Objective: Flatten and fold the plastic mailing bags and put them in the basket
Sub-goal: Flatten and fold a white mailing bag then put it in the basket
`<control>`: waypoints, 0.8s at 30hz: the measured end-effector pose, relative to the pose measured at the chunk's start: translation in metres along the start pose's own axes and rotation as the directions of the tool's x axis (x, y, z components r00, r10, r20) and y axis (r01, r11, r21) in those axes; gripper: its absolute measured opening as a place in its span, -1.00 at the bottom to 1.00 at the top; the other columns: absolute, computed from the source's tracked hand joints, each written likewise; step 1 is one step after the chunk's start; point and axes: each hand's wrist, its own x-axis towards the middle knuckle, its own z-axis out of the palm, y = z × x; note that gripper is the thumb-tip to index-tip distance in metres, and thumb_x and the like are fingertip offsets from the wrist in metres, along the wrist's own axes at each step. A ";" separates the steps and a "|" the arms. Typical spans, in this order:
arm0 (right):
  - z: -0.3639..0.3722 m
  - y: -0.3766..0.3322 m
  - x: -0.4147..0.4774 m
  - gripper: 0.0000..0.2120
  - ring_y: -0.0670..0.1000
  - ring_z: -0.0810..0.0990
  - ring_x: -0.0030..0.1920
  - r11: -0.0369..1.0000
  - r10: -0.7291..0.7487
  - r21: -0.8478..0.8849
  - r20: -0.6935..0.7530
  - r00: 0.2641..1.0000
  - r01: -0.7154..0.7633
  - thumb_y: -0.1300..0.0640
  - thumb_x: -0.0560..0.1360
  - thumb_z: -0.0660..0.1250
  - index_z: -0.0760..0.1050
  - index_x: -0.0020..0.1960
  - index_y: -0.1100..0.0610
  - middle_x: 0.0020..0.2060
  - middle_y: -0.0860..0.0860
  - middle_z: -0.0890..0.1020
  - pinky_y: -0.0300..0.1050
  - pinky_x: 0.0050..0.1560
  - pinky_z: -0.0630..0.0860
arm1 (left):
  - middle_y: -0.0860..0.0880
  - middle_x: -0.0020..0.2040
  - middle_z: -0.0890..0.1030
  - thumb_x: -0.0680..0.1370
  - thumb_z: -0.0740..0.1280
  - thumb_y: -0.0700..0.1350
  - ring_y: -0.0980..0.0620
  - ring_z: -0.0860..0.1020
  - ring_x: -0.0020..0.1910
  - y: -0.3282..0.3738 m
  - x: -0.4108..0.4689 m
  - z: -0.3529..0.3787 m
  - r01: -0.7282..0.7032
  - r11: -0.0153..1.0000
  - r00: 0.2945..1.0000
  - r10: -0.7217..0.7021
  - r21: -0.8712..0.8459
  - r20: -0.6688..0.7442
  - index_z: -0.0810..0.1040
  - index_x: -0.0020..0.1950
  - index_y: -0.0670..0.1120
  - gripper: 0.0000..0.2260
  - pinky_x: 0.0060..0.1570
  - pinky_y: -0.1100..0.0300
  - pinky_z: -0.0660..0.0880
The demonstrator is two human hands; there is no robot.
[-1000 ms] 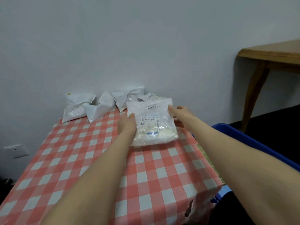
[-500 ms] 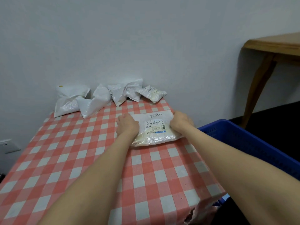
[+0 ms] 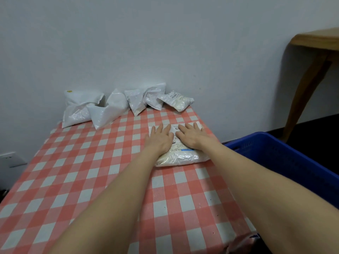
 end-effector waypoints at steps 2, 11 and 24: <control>0.002 0.001 0.000 -0.46 0.15 -0.19 0.56 1.000 0.016 0.003 0.009 1.000 -0.016 -0.12 0.63 -0.13 -0.08 0.58 -0.03 0.57 0.02 -0.08 0.18 0.51 -0.16 | 0.00 0.58 -0.11 0.66 -0.13 0.06 -0.09 -0.15 0.55 0.000 -0.001 0.006 0.010 1.000 1.000 -0.010 0.006 -0.001 -0.08 0.57 0.09 -0.54 0.49 -0.13 -0.14; 0.008 0.001 0.003 -0.46 0.13 -0.18 0.56 0.999 0.032 -0.037 -0.004 0.999 -0.032 -0.11 0.63 -0.13 -0.06 0.58 -0.02 0.57 0.03 -0.09 0.17 0.51 -0.18 | 0.02 0.58 -0.12 0.65 -0.16 0.08 -0.07 -0.15 0.55 -0.002 0.000 0.011 0.026 0.998 1.000 -0.027 0.061 0.009 -0.09 0.57 0.07 -0.53 0.49 -0.12 -0.17; 0.011 0.004 0.006 -0.46 0.11 -0.17 0.56 0.999 0.040 -0.011 -0.016 0.999 -0.040 -0.10 0.63 -0.13 -0.03 0.58 -0.03 0.57 0.02 -0.07 0.16 0.52 -0.18 | -0.03 0.58 -0.09 0.66 -0.15 0.00 -0.05 -0.11 0.56 -0.003 0.002 0.012 0.011 0.997 1.000 -0.011 0.078 0.000 -0.08 0.58 -0.07 -0.52 0.50 -0.07 -0.12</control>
